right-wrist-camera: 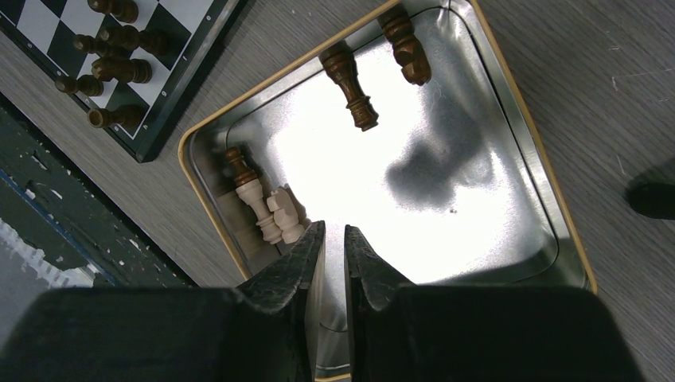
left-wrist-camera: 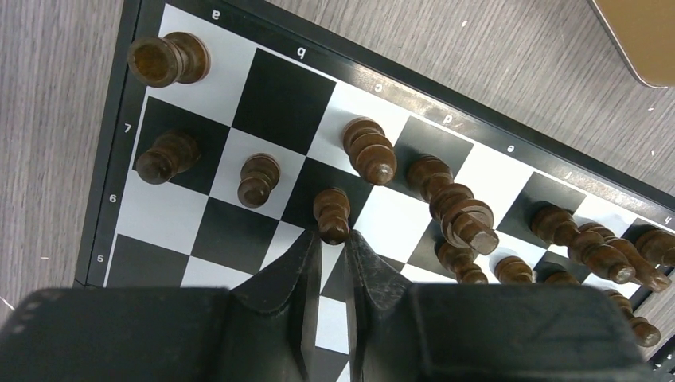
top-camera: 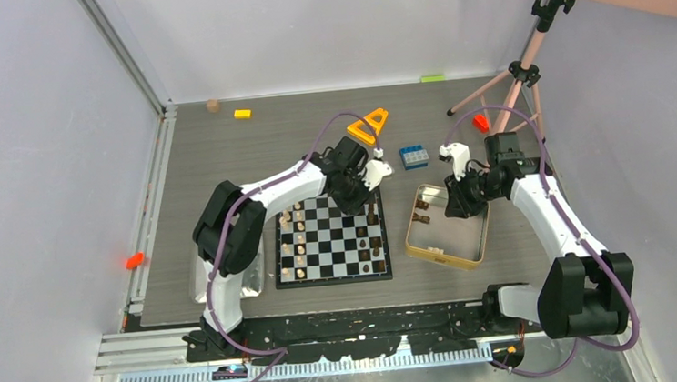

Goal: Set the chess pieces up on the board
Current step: Place the chess piece on the chessboard, then pick up the chess piece from the storage box.

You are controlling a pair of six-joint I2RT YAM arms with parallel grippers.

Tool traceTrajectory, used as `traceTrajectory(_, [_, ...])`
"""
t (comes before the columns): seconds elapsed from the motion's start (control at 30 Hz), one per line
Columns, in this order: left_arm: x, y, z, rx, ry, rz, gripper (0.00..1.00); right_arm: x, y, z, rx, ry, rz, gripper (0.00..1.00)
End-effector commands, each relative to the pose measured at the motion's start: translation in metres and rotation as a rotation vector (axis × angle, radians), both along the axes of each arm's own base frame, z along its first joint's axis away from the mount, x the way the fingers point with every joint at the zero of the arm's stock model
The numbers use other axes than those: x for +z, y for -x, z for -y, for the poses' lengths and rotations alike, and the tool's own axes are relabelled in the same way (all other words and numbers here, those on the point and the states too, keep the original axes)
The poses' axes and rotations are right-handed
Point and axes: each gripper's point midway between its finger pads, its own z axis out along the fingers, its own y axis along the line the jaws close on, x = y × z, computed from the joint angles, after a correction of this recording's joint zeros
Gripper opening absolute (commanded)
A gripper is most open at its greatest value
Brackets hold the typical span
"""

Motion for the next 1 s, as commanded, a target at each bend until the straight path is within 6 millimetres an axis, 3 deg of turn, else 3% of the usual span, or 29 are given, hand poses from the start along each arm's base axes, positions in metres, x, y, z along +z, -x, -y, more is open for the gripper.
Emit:
traceTrajectory(0.0, [0.015, -0.004, 0.008, -0.011, 0.031, 0.025, 0.18, 0.005, -0.007, 0.003, 0.004, 0.01, 0.025, 0.21])
traceTrajectory(0.13, [0.022, 0.0, 0.002, -0.017, 0.014, 0.032, 0.21, 0.002, -0.01, 0.004, 0.0, 0.015, 0.024, 0.24])
traceTrajectory(0.4, [0.042, 0.001, -0.027, 0.014, -0.03, 0.091, 0.45, -0.02, -0.031, 0.001, 0.031, 0.039, 0.013, 0.37])
traceTrajectory(0.5, [0.055, 0.001, -0.04, 0.049, -0.014, 0.086, 0.52, -0.031, -0.037, -0.008, 0.081, 0.074, 0.014, 0.43])
traceTrajectory(0.77, [0.091, -0.016, -0.074, 0.168, 0.075, 0.072, 0.57, -0.059, -0.045, -0.024, 0.206, 0.16, 0.04, 0.5])
traceTrajectory(0.97, [0.102, -0.026, -0.088, 0.218, 0.106, 0.07, 0.59, -0.07, -0.049, -0.029, 0.281, 0.2, 0.071, 0.5])
